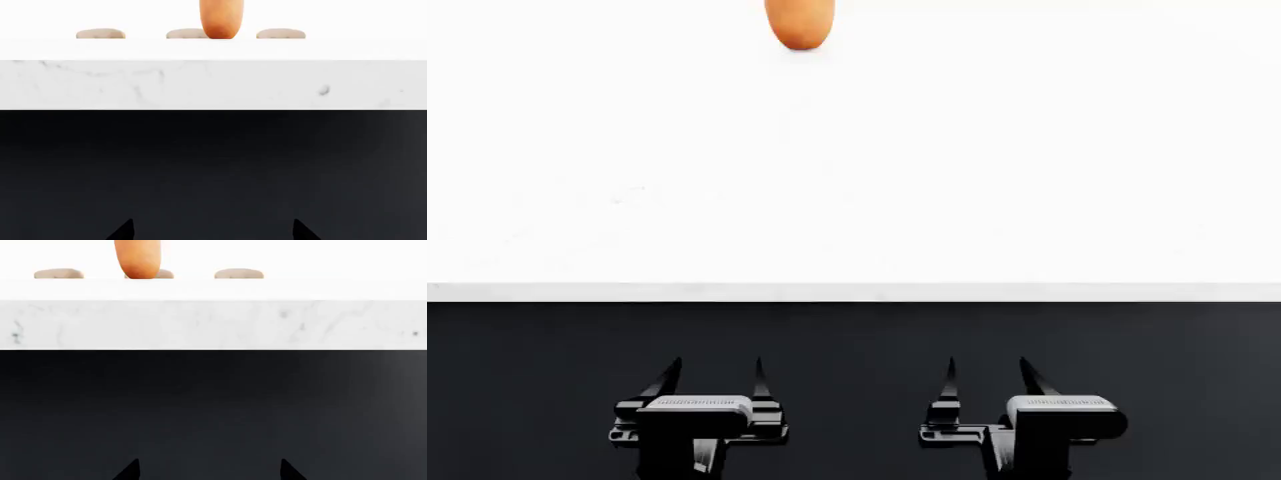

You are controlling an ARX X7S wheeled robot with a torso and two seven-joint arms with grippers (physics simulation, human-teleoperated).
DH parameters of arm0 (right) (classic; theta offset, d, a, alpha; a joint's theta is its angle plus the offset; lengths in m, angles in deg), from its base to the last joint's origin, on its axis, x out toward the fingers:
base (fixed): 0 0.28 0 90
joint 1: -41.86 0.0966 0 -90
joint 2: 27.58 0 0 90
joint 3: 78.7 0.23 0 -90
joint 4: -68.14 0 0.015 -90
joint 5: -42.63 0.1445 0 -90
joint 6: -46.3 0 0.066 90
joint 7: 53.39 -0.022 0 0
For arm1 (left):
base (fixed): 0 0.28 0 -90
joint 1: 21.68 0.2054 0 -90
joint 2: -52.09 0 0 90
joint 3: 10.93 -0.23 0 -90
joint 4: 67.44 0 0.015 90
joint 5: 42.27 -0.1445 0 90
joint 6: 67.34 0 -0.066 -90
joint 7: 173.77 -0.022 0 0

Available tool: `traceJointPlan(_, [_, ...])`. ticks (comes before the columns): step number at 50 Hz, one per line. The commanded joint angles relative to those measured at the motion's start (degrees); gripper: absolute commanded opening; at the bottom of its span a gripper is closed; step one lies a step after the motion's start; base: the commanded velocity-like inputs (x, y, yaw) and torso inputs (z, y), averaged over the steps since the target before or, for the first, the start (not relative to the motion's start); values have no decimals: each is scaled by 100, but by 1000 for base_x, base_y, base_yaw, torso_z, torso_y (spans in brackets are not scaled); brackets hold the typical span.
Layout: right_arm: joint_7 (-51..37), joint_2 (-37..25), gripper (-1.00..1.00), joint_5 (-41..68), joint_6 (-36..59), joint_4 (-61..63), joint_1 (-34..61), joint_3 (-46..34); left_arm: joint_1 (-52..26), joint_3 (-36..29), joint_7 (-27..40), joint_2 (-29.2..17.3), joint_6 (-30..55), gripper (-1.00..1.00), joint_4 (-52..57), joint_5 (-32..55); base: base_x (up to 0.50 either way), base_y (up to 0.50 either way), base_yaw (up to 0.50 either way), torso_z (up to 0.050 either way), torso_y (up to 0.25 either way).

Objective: Pick the teapot and bowl and place them in the sink. Then turn on the water.

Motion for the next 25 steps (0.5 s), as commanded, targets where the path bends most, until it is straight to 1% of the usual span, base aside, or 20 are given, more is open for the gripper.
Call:
traceJointPlan(1, [-114,-88,100,92,5,-1,1,-111,-2,-104,104,-92,2,100,-2,90,0,0,0,0,0])
traceJointPlan(6, [-257,-188,100,159,43,-11,6,-250,-8,-207,219,-194,13,100,-1,207,-5,67,0,0,0])
traceJointPlan(11, [-347,-253,100,214,82,-15,17,-332,-2,-279,292,-259,6,100,-4,282,-137,500,0,0,0])
traceJointPlan(25, [-512,-383,100,327,173,-44,73,-488,-34,-428,431,-379,-16,100,-44,441,-26,500,0,0,0])
